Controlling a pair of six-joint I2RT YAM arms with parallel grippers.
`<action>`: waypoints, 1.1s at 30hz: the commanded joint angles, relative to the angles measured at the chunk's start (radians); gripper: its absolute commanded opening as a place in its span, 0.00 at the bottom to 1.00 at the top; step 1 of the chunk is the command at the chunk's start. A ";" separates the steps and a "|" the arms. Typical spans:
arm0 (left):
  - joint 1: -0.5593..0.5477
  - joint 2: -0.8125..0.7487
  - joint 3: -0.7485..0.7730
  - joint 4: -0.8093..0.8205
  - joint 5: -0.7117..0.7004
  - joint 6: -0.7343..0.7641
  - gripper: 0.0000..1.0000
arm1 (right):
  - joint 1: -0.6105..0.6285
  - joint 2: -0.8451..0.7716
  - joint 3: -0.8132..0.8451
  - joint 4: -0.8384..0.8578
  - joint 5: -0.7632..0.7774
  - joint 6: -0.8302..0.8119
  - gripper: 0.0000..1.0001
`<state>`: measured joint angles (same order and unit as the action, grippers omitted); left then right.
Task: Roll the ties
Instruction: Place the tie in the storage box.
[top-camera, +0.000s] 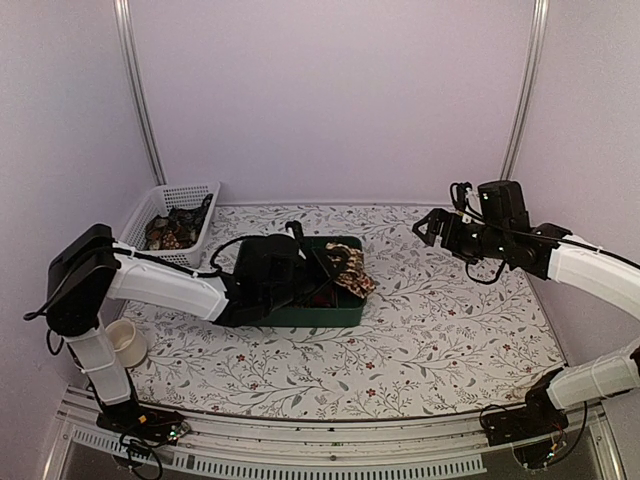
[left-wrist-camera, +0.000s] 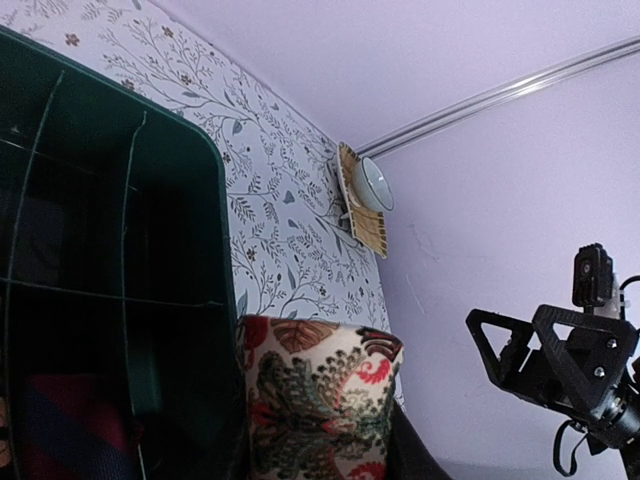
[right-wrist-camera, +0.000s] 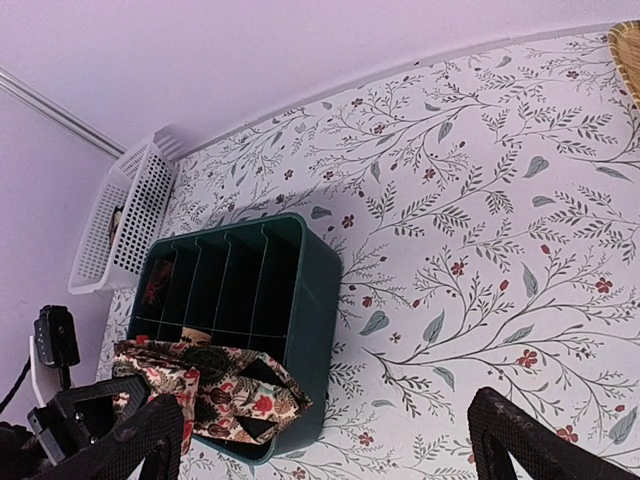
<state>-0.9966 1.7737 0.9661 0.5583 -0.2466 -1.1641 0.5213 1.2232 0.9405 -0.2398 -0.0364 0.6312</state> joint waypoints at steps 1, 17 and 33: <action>-0.018 0.055 0.063 -0.032 -0.088 0.004 0.00 | -0.003 -0.070 -0.017 0.011 -0.006 -0.023 1.00; -0.092 0.156 0.350 -0.648 -0.266 0.083 0.00 | -0.003 -0.073 -0.004 0.006 -0.017 -0.049 1.00; -0.146 0.383 0.661 -0.941 -0.404 0.239 0.00 | -0.003 -0.071 0.018 0.003 -0.034 -0.057 1.00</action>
<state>-1.0985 2.0899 1.5078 -0.2436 -0.5919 -1.0122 0.5213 1.2072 0.9356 -0.2390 -0.0620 0.5858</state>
